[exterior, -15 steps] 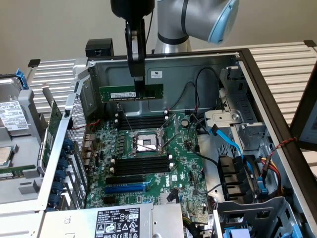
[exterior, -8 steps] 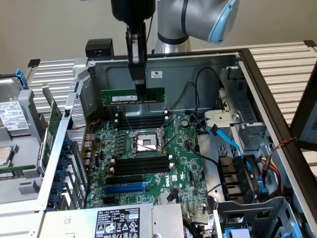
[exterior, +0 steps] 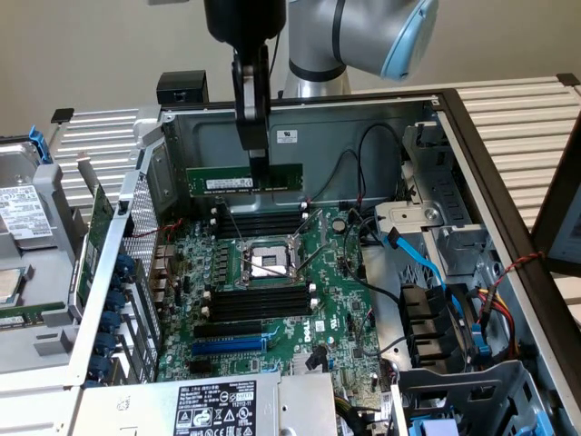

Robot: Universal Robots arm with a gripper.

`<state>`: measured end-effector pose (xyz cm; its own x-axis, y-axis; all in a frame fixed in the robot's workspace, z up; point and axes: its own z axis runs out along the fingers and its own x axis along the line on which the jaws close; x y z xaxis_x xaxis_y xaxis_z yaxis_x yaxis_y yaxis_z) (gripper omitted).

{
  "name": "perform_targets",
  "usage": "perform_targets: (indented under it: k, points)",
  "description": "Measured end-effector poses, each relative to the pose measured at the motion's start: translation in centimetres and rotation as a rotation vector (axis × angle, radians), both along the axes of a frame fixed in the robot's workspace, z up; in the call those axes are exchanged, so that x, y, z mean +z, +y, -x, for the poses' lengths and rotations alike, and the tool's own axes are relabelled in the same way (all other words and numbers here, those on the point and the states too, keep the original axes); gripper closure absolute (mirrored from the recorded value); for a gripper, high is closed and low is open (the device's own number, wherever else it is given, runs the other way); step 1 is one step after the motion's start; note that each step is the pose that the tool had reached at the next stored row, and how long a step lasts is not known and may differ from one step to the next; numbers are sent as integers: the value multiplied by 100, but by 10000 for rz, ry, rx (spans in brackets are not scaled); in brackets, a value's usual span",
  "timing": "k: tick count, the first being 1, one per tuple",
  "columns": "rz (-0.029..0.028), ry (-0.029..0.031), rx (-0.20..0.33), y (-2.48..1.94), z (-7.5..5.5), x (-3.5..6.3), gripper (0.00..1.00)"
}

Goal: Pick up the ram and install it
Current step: 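Pick up the ram and move it above insertion slot, then insert the ram into the slot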

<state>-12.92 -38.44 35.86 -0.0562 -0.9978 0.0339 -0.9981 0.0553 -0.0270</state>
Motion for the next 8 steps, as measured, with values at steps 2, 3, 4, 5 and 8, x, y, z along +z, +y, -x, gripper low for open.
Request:
perform_targets:
  k: [2, 3, 4, 5, 8]
  points:
    - [-1, 0, -1, 0, -4, -4, 88]
    - [-1, 0, -2, 0, -4, -7, 88]
    - [-1, 0, -2, 0, -5, -13, 88]
    - [-1, -1, -1, 0, -6, -21, 88]
    - [0, 1, 0, 0, -10, -55, 88]
